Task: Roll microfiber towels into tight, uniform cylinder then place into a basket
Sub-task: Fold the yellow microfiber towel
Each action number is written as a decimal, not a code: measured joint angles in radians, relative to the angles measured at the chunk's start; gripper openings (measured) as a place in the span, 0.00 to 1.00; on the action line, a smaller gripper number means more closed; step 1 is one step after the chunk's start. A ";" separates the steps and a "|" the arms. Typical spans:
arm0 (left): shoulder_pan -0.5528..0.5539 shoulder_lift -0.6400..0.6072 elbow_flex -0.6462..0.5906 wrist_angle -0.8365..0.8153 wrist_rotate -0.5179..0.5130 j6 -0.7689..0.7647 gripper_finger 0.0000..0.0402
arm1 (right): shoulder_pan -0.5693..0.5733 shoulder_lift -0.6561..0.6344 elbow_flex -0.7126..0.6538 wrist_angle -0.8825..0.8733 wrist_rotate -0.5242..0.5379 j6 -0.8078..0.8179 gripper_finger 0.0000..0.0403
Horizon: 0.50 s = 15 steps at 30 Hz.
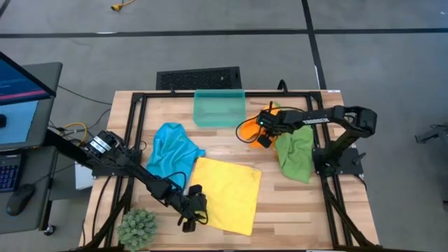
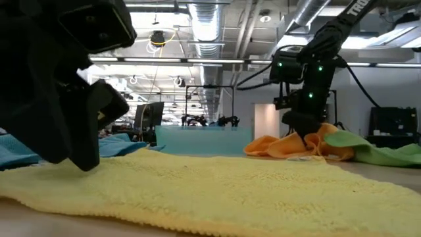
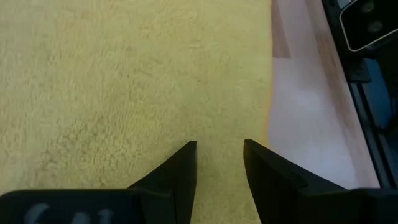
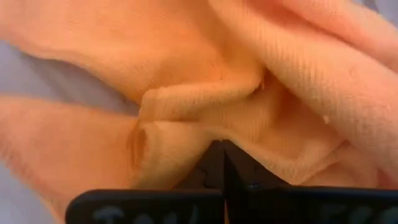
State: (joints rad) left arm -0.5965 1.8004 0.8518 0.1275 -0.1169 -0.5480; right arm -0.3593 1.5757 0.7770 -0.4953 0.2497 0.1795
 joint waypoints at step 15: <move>-0.034 -0.001 0.228 -0.398 -0.124 0.084 0.30 | 0.303 -0.315 0.001 -0.052 -0.008 0.034 0.06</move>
State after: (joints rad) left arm -0.6310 1.7992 1.0796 -0.2709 -0.2407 -0.4636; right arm -0.0568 1.2605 0.7775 -0.5469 0.2413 0.2136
